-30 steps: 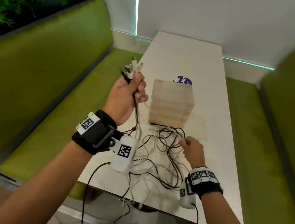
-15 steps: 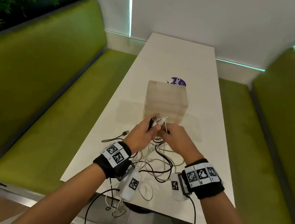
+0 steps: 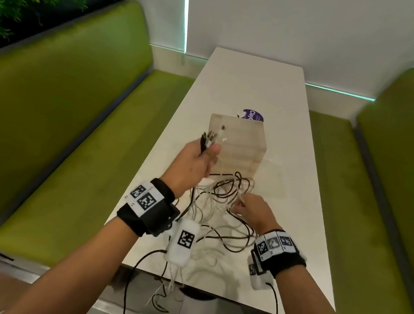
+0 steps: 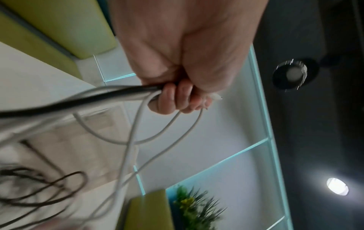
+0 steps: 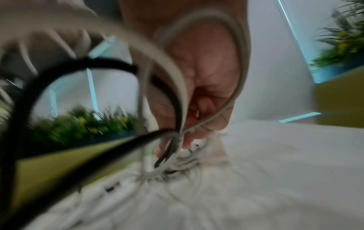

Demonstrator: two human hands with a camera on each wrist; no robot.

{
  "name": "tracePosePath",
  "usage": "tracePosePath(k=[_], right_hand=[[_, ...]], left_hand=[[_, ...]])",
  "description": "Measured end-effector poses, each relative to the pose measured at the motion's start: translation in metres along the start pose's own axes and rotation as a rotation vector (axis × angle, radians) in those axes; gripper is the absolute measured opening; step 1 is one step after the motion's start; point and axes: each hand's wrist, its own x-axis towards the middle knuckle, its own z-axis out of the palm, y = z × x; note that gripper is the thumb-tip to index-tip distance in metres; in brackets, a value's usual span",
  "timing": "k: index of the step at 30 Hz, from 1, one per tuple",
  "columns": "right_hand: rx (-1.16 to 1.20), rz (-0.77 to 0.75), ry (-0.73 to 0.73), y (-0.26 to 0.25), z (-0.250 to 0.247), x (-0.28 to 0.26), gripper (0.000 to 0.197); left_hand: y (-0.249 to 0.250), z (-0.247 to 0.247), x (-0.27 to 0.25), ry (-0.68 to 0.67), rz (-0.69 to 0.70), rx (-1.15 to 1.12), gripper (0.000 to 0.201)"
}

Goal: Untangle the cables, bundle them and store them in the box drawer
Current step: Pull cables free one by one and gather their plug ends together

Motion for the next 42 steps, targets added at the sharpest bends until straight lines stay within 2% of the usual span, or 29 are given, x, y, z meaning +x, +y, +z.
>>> tracePosePath(k=[2, 7, 9, 11, 12, 15, 18, 21, 24, 27, 30, 33, 37, 42], right_hand=[[0.055, 0.053, 0.051, 0.019, 0.011, -0.003, 0.013], [0.241, 0.169, 0.199, 0.044, 0.009, -0.008, 0.027], [0.346, 0.172, 0.226, 0.048, 0.002, -0.009, 0.022], [0.468, 0.118, 0.207, 0.047, -0.008, -0.012, 0.009], [0.520, 0.083, 0.198, 0.043, -0.014, -0.013, 0.010], [0.600, -0.042, 0.163, 0.025, -0.032, -0.019, 0.016], [0.584, -0.127, 0.159, 0.001, -0.039, -0.023, 0.017], [0.468, -0.217, 0.177, -0.018, -0.037, -0.023, 0.018], [0.250, -0.255, 0.153, -0.027, -0.035, -0.022, 0.017], [0.158, -0.259, 0.148, -0.031, -0.033, -0.023, 0.020], [0.156, -0.281, 0.164, -0.033, -0.031, -0.024, 0.022], [0.104, -0.273, 0.217, -0.027, -0.025, -0.017, 0.016], [0.120, -0.190, 0.244, -0.007, -0.005, -0.005, 0.009], [0.279, -0.123, 0.306, 0.011, 0.005, 0.010, 0.011]], left_hand=[[0.015, -0.010, 0.003, 0.043, 0.033, -0.103, 0.025], [0.024, -0.035, 0.005, 0.159, 0.106, -0.191, 0.023], [0.021, -0.043, 0.004, 0.222, 0.091, -0.226, 0.018], [0.014, -0.046, 0.003, 0.261, 0.065, -0.214, 0.018], [0.009, -0.045, 0.003, 0.261, 0.060, -0.169, 0.019], [-0.007, -0.031, -0.002, 0.178, 0.000, 0.068, 0.021], [-0.026, -0.004, -0.009, -0.015, -0.051, 0.263, 0.017], [-0.039, 0.021, -0.012, -0.142, -0.008, 0.425, 0.019], [-0.038, 0.039, -0.008, -0.163, 0.015, 0.429, 0.019], [-0.037, 0.044, 0.000, -0.162, -0.011, 0.467, 0.025], [-0.035, 0.044, 0.002, -0.160, 0.019, 0.503, 0.021], [-0.038, 0.039, 0.002, -0.092, 0.011, 0.400, 0.017], [-0.033, 0.028, 0.006, 0.058, -0.039, 0.130, 0.029], [-0.009, 0.022, 0.001, 0.105, 0.021, -0.109, 0.023]])
